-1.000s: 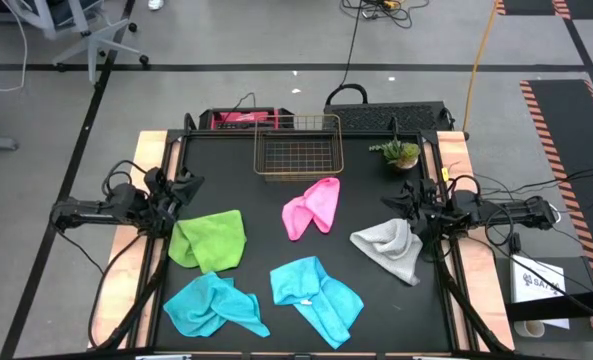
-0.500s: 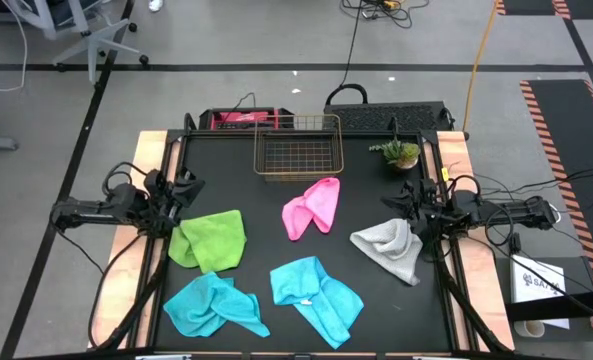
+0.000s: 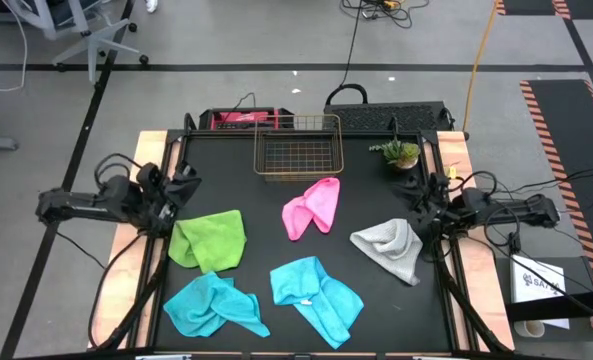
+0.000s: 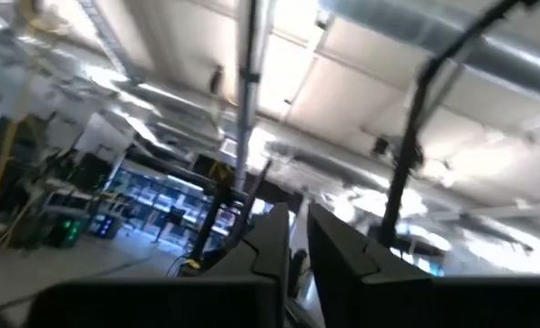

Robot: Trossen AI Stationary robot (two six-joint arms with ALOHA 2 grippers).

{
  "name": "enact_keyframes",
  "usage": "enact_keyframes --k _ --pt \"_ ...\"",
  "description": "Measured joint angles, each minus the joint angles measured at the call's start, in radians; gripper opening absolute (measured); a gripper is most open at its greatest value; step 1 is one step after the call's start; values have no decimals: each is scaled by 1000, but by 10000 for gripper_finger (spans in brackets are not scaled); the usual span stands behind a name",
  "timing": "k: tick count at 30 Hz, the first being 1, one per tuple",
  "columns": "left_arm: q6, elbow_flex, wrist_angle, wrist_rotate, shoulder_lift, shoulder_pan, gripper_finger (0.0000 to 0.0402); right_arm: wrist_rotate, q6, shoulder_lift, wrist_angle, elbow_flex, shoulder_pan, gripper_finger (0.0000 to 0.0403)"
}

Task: Fold microfiber towels
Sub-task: Adjust the gray microfiber cloth

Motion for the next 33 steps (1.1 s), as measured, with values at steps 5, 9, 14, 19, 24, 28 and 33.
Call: enact_keyframes --k 5,9,14,19,24,28,33 --pt "141 297 -207 40 256 -20 94 -4 -15 110 44 36 0 85" --pt "237 527 -585 30 408 -21 107 -62 -105 236 35 198 0 99" --pt "169 725 -980 -130 530 -21 108 -141 -206 451 -343 554 0 100" --pt "40 781 -1188 -246 597 -20 108 -107 -204 740 -965 928 0 100" --pt "-84 782 -1297 -263 637 -20 108 -110 -200 977 -1309 1123 0 100" --pt "-157 782 -1349 -262 671 -20 108 -111 -209 1102 -1406 1151 0 100" --pt "-211 782 -1355 -262 726 -20 108 -115 -201 1210 -1396 1135 4 100"
